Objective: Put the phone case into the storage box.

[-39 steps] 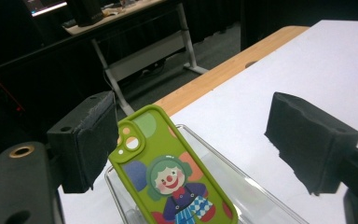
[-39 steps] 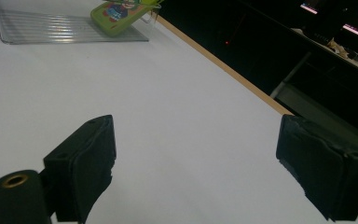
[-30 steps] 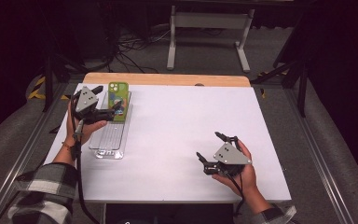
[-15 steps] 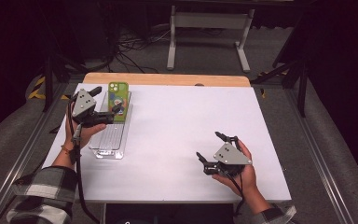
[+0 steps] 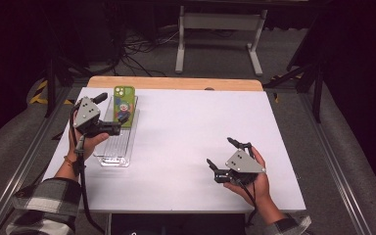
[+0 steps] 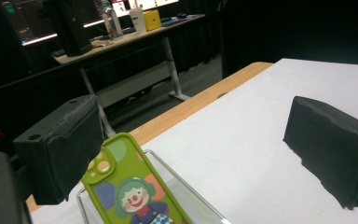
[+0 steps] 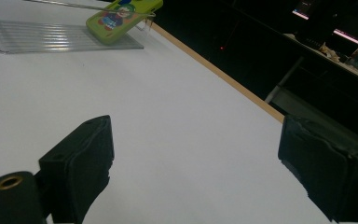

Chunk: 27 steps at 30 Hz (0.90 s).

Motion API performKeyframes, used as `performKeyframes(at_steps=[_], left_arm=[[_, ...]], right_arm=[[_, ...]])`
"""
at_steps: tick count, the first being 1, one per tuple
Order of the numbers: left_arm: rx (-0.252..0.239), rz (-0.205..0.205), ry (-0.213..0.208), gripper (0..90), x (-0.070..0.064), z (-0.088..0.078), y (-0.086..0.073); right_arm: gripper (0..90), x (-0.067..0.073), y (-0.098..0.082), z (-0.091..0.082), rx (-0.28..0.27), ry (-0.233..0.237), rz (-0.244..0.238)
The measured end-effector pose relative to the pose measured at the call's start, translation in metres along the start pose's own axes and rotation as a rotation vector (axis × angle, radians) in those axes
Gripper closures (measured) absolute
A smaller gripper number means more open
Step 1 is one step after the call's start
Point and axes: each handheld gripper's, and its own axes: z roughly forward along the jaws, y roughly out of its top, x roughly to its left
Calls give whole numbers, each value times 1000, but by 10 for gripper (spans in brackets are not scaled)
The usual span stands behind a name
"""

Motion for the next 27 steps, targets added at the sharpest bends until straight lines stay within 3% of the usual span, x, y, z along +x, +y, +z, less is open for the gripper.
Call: performKeyframes(at_steps=[27], left_arm=[[-41, 29, -43, 60, -28, -15, -1]], right_arm=[[87, -2, 2, -8, -55, -17, 19]])
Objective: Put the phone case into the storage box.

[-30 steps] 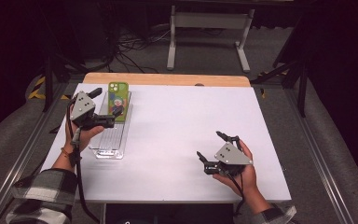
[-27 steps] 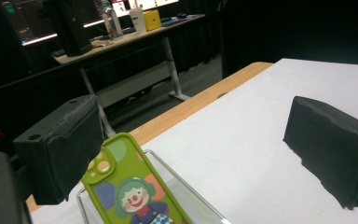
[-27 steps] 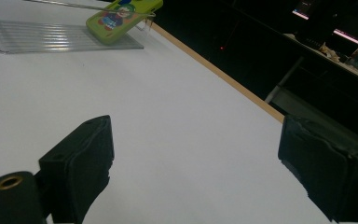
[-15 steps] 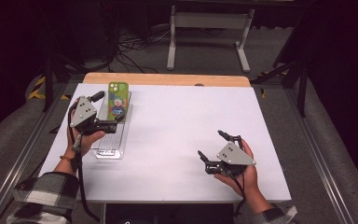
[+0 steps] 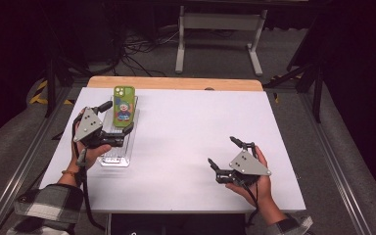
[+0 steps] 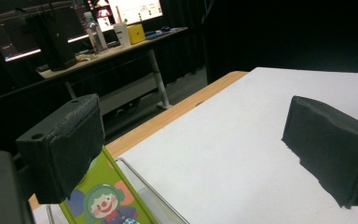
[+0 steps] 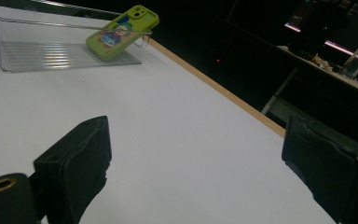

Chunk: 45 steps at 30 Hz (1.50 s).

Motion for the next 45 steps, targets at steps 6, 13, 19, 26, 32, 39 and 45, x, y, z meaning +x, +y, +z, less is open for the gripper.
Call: performKeyframes(at_steps=[6, 13, 19, 26, 32, 39, 45], left_arm=[[-12, 3, -9, 61, -5, -3, 1], [-21, 8, -27, 60, -13, -7, 2], [-26, 18, -42, 61, -20, -9, 2], [-21, 26, -54, 61, -25, -12, 1], [-23, 25, -59, 61, -30, -13, 1], [-22, 41, -66, 61, -36, -16, -1], [-21, 49, -76, 61, -39, -17, -1]], right_arm=[[88, 0, 0, 0, -7, 2, -6], [86, 0, 1, -1, -11, 9, 2], [87, 1, 2, 1, -17, 17, 5], [87, 3, 3, 3, -17, 24, 1], [87, 3, 3, 2, -22, 33, 8], [87, 5, 4, 3, -28, 44, 10], [87, 7, 5, 3, -32, 51, 2]])
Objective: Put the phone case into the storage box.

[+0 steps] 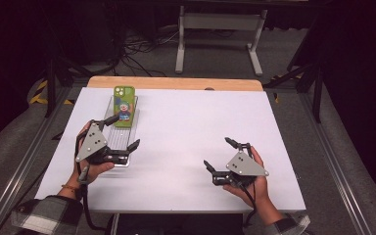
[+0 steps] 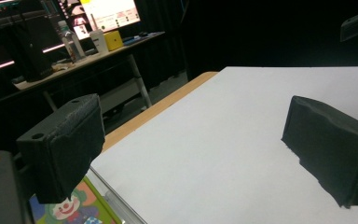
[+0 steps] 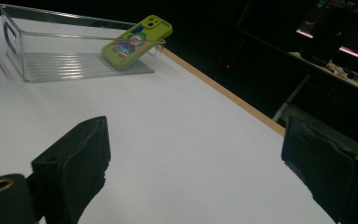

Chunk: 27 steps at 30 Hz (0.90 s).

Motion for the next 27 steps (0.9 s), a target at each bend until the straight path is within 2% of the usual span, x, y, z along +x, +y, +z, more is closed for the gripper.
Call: performKeyframes(at_steps=[3, 4, 10, 27], left_arm=[[-2, -4, -16, 59, -4, 1, -1], [8, 6, -10, 57, -5, 1, -2], [5, -12, -25, 52, -14, -1, -6], [27, -12, -38, 36, -24, -7, -13]], right_arm=[[87, 1, 1, 0, 2, 5, 1], [87, 1, 1, 0, -1, 4, -1], [96, 3, 1, 0, -5, 9, -2], [93, 9, 1, 0, -9, 25, -15]])
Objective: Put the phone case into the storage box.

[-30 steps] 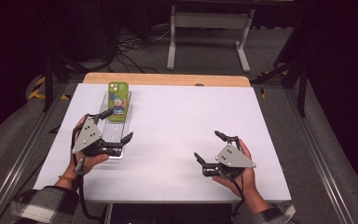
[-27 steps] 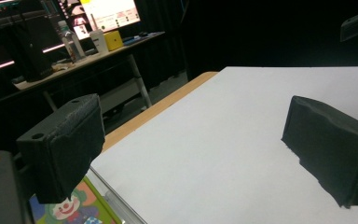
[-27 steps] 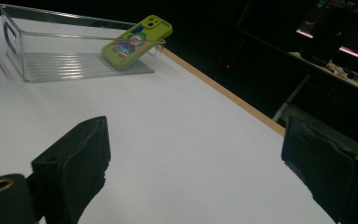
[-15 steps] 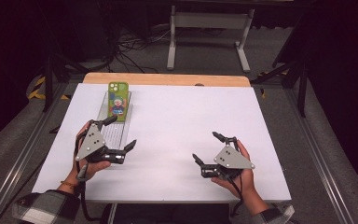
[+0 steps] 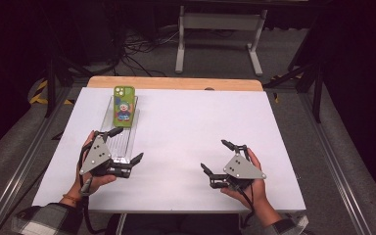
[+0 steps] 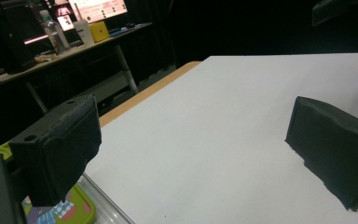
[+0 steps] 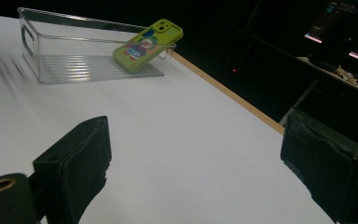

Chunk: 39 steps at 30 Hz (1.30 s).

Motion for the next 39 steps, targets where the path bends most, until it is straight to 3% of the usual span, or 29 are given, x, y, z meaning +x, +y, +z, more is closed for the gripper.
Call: performKeyframes(at_steps=[5, 6, 9, 17, 27, 34, 36, 39], left_arm=[[10, 22, 4, 36, -3, -2, -4], [11, 11, 3, 36, -4, -2, -5], [11, 24, 25, 40, -3, -4, -7], [27, -5, 30, 41, -8, -5, -17], [70, 21, 26, 35, -12, -7, -25], [101, 15, 21, 33, -15, -8, -32], [104, -13, 27, 33, -15, -10, -35], [119, -5, 34, 32, -13, -14, -39]], right_arm=[[92, 0, 0, -1, 1, 1, 0], [91, 0, 0, -1, 0, 2, -2], [91, 1, 0, 0, 6, 2, -8], [89, 3, -1, 1, 7, 3, -15], [77, 6, -2, 2, 2, 29, -22], [72, 5, -3, 1, 13, 30, -22], [71, 5, -3, 1, 13, 28, -24], [70, 5, -3, 1, 14, 33, -18]])
